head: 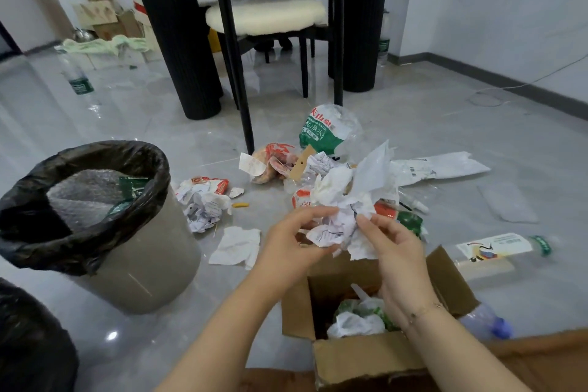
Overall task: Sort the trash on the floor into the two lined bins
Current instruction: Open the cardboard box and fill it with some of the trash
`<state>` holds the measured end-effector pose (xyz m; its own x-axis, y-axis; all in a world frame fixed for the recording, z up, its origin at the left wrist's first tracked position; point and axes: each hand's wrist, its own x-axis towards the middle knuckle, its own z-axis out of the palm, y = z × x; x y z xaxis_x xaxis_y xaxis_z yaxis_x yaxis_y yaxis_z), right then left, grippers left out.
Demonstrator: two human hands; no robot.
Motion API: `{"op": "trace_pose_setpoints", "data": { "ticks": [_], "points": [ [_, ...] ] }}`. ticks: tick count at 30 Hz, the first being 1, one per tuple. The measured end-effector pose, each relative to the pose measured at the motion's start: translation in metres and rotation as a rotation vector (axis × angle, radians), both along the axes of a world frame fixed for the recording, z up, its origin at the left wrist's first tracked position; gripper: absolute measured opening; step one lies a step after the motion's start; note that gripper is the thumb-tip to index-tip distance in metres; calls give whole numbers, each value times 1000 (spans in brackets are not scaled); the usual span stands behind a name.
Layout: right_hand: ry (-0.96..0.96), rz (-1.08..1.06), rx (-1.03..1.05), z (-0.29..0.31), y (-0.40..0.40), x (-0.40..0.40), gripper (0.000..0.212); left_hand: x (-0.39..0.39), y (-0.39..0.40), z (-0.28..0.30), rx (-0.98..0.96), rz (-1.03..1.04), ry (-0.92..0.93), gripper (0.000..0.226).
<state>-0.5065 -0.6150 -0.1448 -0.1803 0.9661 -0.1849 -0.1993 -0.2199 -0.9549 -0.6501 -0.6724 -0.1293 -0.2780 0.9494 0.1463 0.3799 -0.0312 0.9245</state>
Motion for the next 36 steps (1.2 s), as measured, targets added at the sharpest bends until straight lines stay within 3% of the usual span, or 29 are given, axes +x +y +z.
{"op": "trace_pose_setpoints", "data": {
  "ticks": [3, 5, 7, 10, 13, 16, 19, 22, 28, 31, 36],
  "points": [
    [40, -54, -54, -1, 7, 2, 27, -21, -3, 9, -83, -90, -165, 68],
    [41, -52, -88, -4, 8, 1, 28, -50, -5, -2, -155, 55, -168, 63],
    [32, -13, -127, -7, 6, -2, 26, -81, -8, -32, -355, 226, 29, 52],
    [10, 52, -154, -11, 1, -8, 22, -104, -15, -87, -755, 187, 405, 50],
    [16, 63, -143, -12, 2, -10, 24, -99, -12, -120, -909, 150, 445, 54],
    [19, 54, -113, -14, 6, -8, 25, -86, -4, -139, -949, 132, 501, 48],
    [29, 54, -113, -15, 8, -8, 25, -77, 3, -146, -879, 127, 583, 21],
    [39, 52, -111, -14, 10, -10, 24, -76, 12, -142, -817, 138, 577, 20],
    [64, 70, -101, -10, 10, -10, 31, -88, 34, -94, -651, 253, 366, 26],
    [65, 77, -93, -11, 11, -10, 29, -93, 39, -74, -548, 298, 168, 24],
    [53, 91, -100, -15, 11, -11, 32, -85, 27, -81, -864, 12, 113, 29]
  ]
}}
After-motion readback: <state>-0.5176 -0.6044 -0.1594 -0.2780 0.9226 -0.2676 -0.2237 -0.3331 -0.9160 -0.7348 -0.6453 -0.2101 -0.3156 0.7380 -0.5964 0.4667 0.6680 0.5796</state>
